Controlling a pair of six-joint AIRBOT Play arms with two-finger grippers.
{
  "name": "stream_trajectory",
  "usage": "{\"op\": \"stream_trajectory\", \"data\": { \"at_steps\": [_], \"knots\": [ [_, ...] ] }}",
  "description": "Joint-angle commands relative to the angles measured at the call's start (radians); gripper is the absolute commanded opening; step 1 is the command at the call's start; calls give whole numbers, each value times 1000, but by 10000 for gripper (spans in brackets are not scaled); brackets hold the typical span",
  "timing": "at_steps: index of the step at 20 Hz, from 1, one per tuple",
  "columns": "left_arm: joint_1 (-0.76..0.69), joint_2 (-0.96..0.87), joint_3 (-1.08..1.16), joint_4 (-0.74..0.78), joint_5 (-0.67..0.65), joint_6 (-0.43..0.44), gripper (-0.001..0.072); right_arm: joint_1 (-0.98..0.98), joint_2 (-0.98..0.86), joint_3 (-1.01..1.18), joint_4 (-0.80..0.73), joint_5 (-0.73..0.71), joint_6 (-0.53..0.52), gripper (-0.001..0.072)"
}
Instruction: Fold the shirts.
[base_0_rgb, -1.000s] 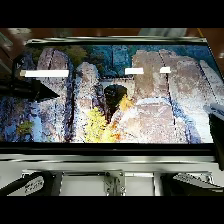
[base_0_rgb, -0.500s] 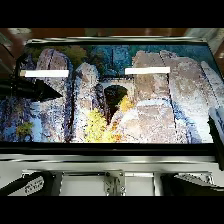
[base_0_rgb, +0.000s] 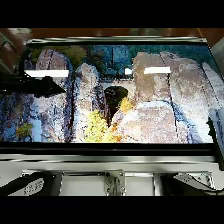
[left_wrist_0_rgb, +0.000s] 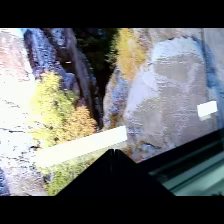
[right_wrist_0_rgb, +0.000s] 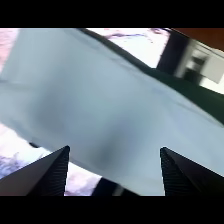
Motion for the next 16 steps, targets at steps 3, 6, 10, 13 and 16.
{"op": "stream_trajectory", "data": {
  "at_steps": [3,6,10,13,16],
  "knots": [
    [-250,-137,198,570,-111,-259,39,510,27,8,60,76,-31,673],
    [-283,-256,299,566,-279,-253,702,773,1,9,27,71,5,673],
    [-285,-275,313,583,-240,-235,687,910,-70,9,4,201,72,673],
    [-285,-278,313,586,-182,-182,687,949,-78,9,6,203,73,673],
    [-285,-281,312,585,-131,-153,688,957,-78,9,42,203,72,673]
  ]
}}
